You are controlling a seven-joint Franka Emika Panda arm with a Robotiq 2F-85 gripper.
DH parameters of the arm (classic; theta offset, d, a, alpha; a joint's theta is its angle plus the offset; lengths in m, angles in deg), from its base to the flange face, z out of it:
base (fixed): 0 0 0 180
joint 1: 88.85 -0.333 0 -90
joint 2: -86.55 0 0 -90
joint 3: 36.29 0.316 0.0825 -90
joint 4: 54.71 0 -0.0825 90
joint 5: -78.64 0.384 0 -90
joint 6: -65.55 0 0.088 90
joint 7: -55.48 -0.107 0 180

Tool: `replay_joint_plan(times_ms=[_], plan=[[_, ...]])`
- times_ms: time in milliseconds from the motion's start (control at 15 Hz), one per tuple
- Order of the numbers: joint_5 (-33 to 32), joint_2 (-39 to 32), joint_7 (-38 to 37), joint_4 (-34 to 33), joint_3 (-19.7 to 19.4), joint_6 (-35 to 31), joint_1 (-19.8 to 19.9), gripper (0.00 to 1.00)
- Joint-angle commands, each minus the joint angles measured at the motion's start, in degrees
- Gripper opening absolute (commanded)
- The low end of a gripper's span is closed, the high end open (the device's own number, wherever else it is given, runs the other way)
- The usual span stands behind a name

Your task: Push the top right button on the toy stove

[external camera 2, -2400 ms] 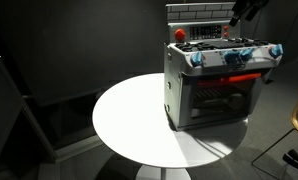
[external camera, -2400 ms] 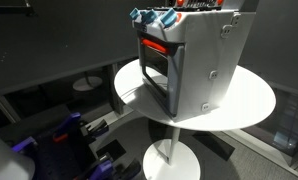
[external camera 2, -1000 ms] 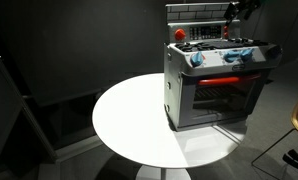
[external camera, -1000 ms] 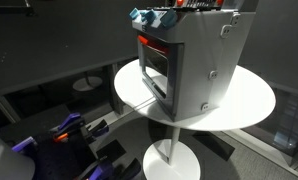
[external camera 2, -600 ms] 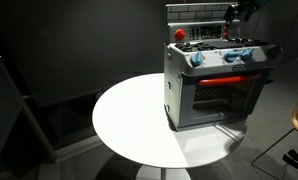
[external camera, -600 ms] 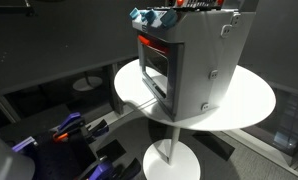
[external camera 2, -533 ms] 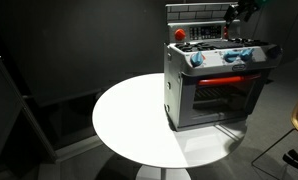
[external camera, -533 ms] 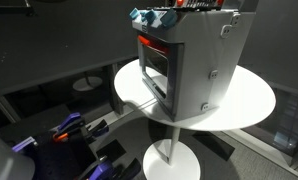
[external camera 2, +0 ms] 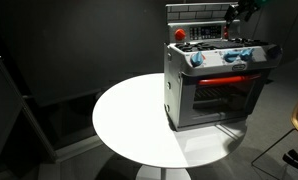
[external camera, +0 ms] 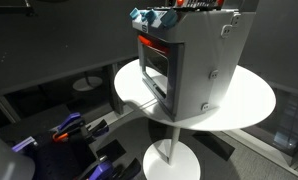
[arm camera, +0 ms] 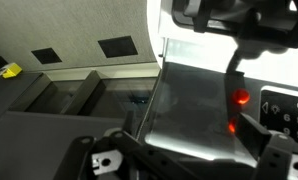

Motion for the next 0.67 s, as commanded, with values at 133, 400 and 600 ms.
replay_joint_plan(times_ms=[133, 400, 600], plan=[[-1.2, -2.0, -1.3, -2.7, -1.7, 1.1, -0.5, 1.00], [-1.0, -2.4, -1.2, -2.8, -2.3, 1.2, -0.5, 1.00], [-0.5, -1.3, -0.8, -1.8, -1.9, 1.5, -0.9, 1.00]])
